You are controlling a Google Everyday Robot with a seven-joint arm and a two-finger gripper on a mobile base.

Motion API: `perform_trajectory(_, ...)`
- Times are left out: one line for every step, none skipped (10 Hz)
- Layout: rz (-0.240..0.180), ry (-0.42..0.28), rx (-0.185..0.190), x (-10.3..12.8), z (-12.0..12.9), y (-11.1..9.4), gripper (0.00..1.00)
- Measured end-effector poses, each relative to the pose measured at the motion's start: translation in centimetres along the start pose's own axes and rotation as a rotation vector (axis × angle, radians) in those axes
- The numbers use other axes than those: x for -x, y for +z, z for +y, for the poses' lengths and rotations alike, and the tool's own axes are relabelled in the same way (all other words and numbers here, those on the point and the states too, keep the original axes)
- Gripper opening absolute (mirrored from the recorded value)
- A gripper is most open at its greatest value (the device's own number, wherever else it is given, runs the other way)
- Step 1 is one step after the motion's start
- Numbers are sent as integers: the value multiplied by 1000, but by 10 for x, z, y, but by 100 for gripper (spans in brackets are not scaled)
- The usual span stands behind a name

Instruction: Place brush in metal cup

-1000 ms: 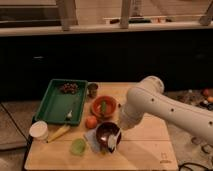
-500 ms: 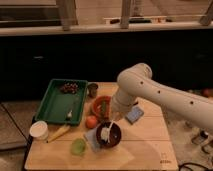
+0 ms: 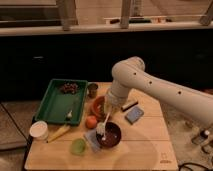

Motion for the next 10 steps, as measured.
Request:
perform_trajectory(0,-9,-6,-4,-4,0,4)
perform_trajectory(-1,-18,-13,-8,-9,1,4)
perform_trajectory(-2,-32,-23,-14,-18,2,4)
perform_trajectory(0,-38,-32,-18,-22,2,4)
perform_trajectory(5,-43,-46,-24,-28,1,4)
perform_trajectory(16,-49,-63,-31,-36,0,4)
perform_trajectory(26,-53,-77,-35,-42,-1,4)
perform_trajectory(42,-50,-98,-41,-45,-3,4)
perform_trajectory(54,-50,-117,-45,-48,-5,4)
perform_trajectory(68,-54,-142,-48,-55,-6,4)
